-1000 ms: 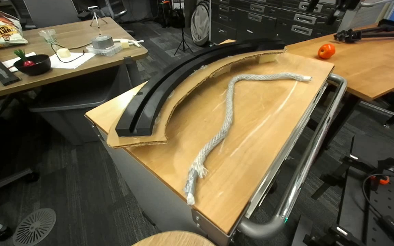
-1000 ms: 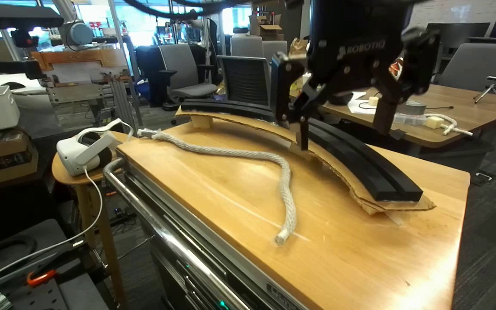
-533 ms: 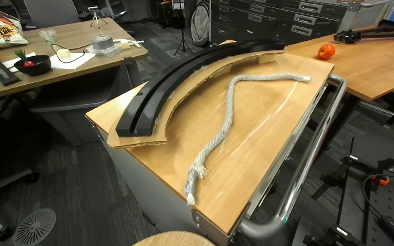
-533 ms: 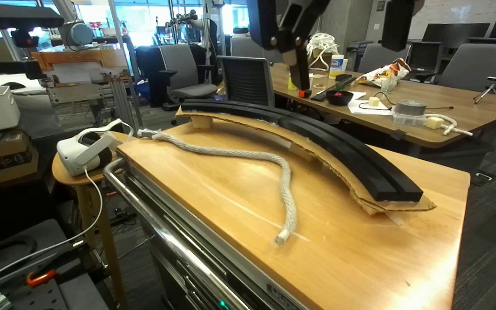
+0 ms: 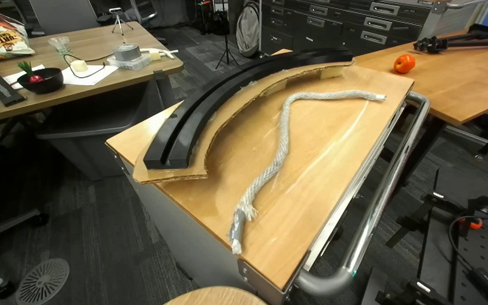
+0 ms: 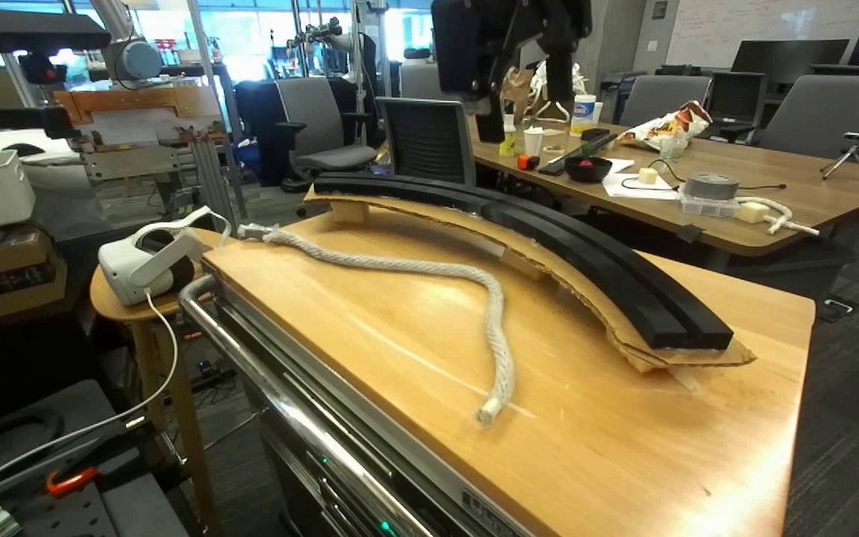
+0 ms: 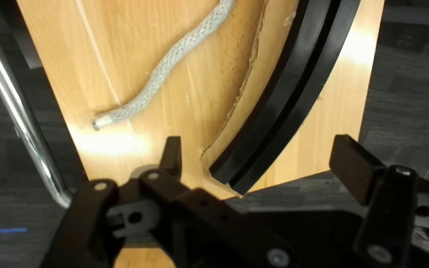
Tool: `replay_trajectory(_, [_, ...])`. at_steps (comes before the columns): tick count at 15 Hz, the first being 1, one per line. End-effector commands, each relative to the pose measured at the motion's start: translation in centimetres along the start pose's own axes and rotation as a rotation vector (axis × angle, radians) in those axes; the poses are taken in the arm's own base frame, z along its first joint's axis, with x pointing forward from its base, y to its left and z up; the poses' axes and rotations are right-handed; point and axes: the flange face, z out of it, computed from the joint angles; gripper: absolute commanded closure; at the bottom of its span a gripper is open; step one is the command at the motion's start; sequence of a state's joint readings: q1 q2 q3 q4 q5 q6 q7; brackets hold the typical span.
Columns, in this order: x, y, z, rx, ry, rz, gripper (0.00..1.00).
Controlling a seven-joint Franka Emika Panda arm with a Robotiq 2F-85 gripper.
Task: Pick up the rope and put it on the table
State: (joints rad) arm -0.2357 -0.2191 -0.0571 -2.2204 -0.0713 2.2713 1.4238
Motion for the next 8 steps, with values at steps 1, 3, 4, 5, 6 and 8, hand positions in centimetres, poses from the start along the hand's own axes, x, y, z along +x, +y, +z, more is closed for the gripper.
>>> replay_trajectory(1, [-4.3, -3.8, -2.1, -0.018, 0.197, -0.063, 0.0])
replay_trajectory(3, [-7.1, -4.5, -2.3, -0.044, 0.281, -0.126, 0.0])
replay_trajectory(4, [-8.3, -4.7, -2.2, -0.055, 0.299, -0.163, 0.0])
replay_trajectory(5, [-9.4, -4.8, -2.0, -0.072, 0.3, -0.189, 0.0])
replay_trajectory(6, [-10.3, -4.9, -1.9, -0.091, 0.293, -0.188, 0.0])
replay_trajectory(8, [-10.0, -3.9, -1.3, -0.083, 0.267, -0.195, 0.0])
